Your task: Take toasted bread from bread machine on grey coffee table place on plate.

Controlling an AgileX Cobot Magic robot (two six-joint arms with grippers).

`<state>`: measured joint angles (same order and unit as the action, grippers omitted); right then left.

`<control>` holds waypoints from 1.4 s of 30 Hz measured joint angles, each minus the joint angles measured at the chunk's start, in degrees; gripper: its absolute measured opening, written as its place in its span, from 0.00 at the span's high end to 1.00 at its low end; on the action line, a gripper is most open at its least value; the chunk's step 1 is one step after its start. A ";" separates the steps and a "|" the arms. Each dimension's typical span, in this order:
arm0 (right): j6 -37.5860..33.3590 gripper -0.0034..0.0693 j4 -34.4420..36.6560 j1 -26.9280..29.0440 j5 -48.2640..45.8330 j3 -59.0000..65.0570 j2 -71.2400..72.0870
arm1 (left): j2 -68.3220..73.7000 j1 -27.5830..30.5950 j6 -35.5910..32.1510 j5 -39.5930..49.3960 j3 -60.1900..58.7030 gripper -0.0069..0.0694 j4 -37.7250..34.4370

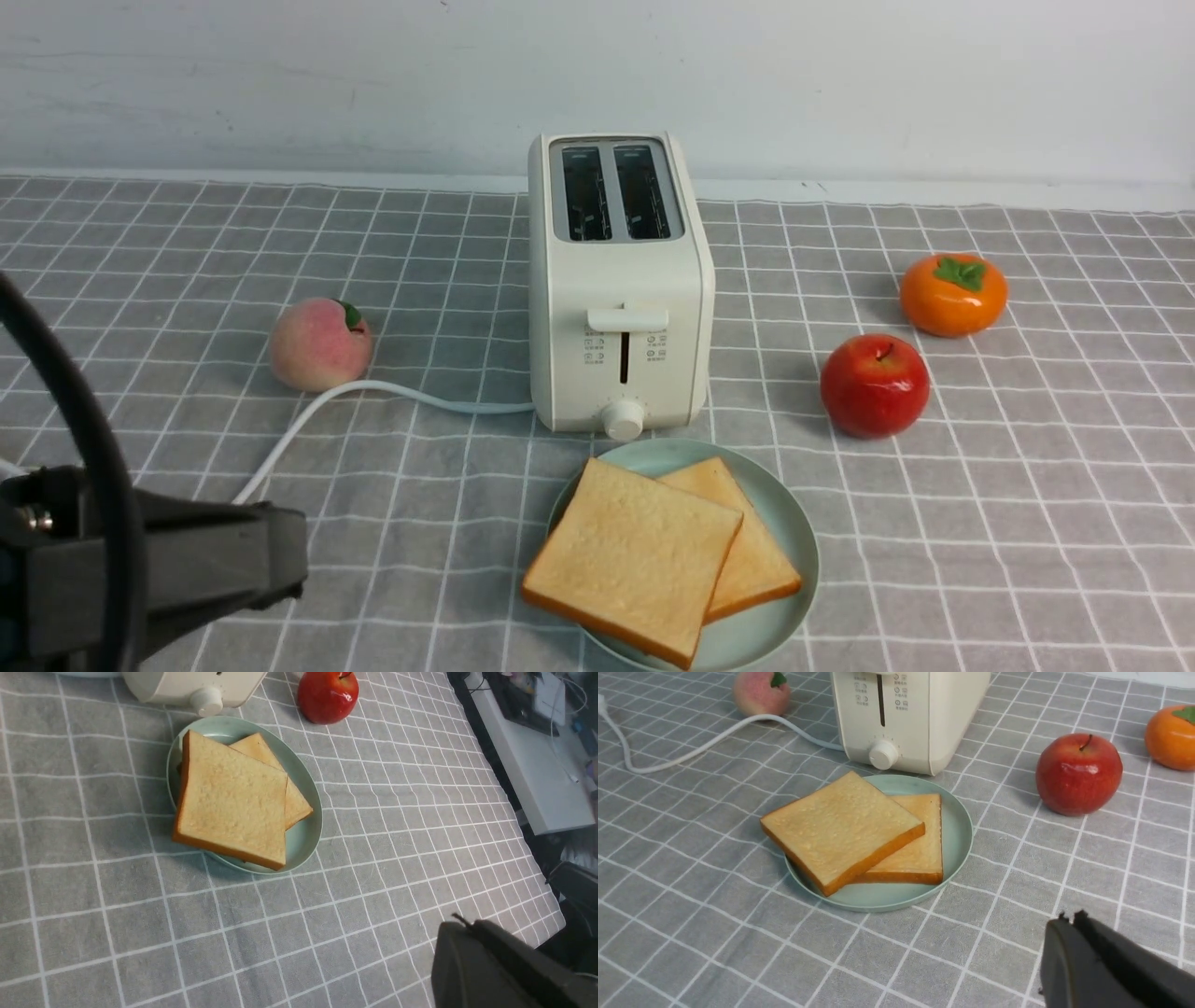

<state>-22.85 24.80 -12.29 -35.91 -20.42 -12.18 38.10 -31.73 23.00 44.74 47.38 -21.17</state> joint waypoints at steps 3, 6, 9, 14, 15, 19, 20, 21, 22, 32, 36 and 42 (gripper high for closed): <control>0.00 0.95 0.00 0.00 -0.40 0.04 0.00 | 0.00 0.00 0.00 0.06 0.00 0.93 0.00; 0.00 0.95 0.00 0.00 -1.24 0.04 0.00 | 0.00 0.00 0.00 0.17 0.00 0.93 0.00; 0.00 0.94 0.00 0.00 -1.53 0.04 0.00 | 0.00 0.00 0.00 0.17 -0.05 0.93 0.02; 0.00 0.93 0.00 0.00 -1.59 0.04 0.00 | -4.43 0.00 -1.66 -2.06 -2.40 0.93 5.71; 0.00 0.93 0.00 0.00 -1.59 0.04 0.00 | -7.88 0.00 -2.07 -3.43 -3.58 0.93 9.89; 0.00 0.93 0.05 0.00 -1.73 0.04 0.00 | -17.79 4.93 0.00 -7.99 -9.83 0.92 18.19; 0.00 0.93 0.05 0.00 -1.73 0.04 0.00 | -18.25 5.86 0.48 -8.28 -10.29 0.92 18.64; 0.00 0.92 0.05 0.00 -1.73 0.04 0.00 | -21.43 8.84 1.94 -9.98 -13.68 0.92 21.50; 0.00 0.92 0.05 0.00 -1.73 0.04 0.00 | -23.23 11.43 2.91 -11.31 -15.76 0.92 22.87; 0.00 0.90 0.05 0.00 -1.84 0.04 0.00 | -38.75 23.51 4.37 -16.88 -38.95 0.91 27.49; 0.00 0.89 0.11 0.00 -1.94 0.04 0.00 | -38.75 23.45 4.37 -18.63 -47.84 0.91 27.84; 0.00 0.88 0.11 0.00 -2.01 0.04 0.07 | -38.75 23.45 4.37 -22.83 -48.99 0.91 27.95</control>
<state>-22.85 24.91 -12.29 -37.92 -20.38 -12.10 -0.65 -8.28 27.37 21.92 -1.62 6.78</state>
